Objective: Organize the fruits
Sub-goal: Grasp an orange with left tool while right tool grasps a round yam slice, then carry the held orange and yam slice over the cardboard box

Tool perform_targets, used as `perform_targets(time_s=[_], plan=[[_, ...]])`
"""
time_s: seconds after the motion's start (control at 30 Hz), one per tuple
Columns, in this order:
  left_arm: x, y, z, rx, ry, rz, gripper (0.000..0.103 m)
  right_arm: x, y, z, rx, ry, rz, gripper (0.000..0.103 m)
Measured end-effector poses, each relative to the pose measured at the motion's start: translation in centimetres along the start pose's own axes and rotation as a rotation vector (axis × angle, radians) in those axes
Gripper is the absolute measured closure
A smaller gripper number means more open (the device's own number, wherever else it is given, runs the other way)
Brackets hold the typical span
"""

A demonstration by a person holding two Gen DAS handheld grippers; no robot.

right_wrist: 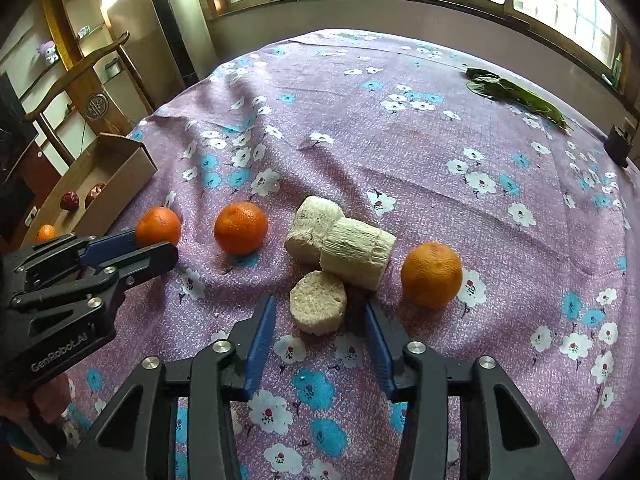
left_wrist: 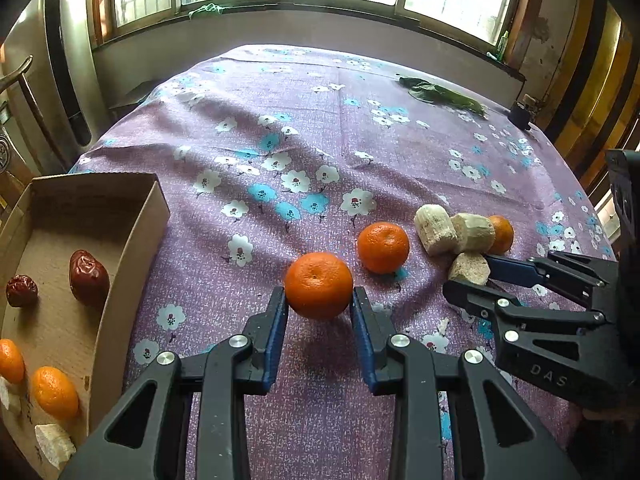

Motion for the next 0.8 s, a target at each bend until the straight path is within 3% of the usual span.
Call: perform_targets(time_s=[0.03,0.8], plan=[[0.1,0.1,0.1,0.004,-0.001,0.000,0.072,0.0,0.1,0.0,0.008,0.003,-0.003,0.073],[5.9,1.2,3.3,-0.009,-0.076,-0.053,0.072,6.1,4.1,4.3,0.057,-0.056,-0.030,0.072]])
Point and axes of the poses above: each gripper's, at about its wrist camera, not at the fingertips, and x roughly against the way its jaws point, y to its left, z to its underside, the point moved 1 cm from there along -x, roughly the way its jaws point, and after that the axes turned 4 degrees about y, right-handed, at the moved point
